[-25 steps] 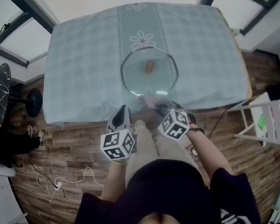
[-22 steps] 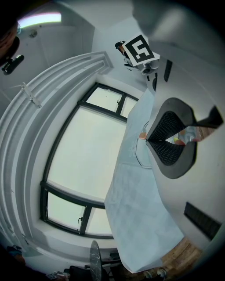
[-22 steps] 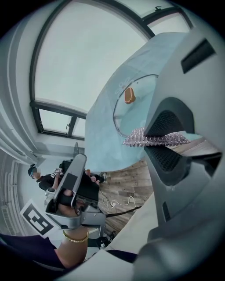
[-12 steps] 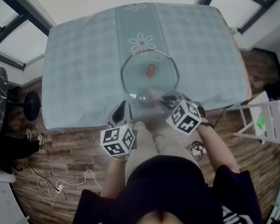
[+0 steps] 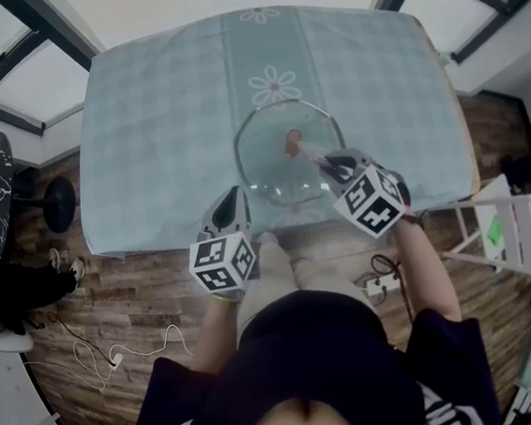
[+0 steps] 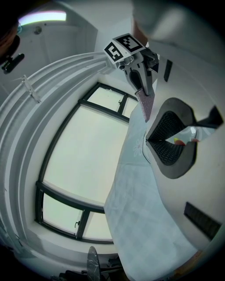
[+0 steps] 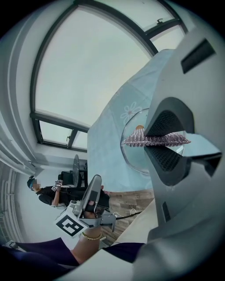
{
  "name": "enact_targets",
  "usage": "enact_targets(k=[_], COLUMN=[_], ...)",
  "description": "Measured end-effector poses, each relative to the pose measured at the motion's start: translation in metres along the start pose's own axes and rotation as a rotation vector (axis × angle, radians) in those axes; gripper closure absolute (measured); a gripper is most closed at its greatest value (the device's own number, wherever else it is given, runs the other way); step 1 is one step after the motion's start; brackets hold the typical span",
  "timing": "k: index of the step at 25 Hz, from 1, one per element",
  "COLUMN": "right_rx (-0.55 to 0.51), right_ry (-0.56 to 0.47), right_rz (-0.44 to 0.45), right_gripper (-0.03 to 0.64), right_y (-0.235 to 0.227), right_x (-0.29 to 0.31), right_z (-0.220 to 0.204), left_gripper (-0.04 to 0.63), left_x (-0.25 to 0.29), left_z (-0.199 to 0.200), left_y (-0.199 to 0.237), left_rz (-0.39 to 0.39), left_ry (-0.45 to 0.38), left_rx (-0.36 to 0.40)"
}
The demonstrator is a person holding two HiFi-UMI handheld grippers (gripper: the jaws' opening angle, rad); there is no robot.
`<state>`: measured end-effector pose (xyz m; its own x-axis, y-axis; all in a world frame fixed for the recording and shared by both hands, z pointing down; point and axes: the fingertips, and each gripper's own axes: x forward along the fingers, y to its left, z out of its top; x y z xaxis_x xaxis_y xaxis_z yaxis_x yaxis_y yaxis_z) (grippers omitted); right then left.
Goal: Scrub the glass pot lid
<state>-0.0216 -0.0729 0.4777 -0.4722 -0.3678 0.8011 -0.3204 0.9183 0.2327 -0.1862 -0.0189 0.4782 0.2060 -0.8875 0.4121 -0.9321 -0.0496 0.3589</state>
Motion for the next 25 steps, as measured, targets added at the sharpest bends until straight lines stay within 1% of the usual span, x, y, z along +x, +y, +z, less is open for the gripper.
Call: enact_targets(k=[7,14,20,25], right_rx=[-0.002,-0.028,-0.035,-0.031], right_ry=[-0.013,0.01,0.023,0.055], right_rz=[-0.048,-0.045,-0.044,-0.048], right_gripper=[0.551,0.551,0.551,0.551], right_y=[-0.04,-0.061,-0.078,-0.089], right_x=[0.013,0.041,0.071,0.094], right_z=[0.024,0.039,0.054,0.063], left_gripper=[0.597,0.595,0.597,0.597], left_x=[0.012,0.025,0.04,0.051], left_z=[0.011,0.015,0.02,0.026], left_y=[0.013,0.025,0.044,0.051], left_rz=[-0.004,-0.006,0.001,-0.011], left_ry=[0.003,0.022,0.041,0.048], left_rx=[0.006,0.016,0.013,0.023])
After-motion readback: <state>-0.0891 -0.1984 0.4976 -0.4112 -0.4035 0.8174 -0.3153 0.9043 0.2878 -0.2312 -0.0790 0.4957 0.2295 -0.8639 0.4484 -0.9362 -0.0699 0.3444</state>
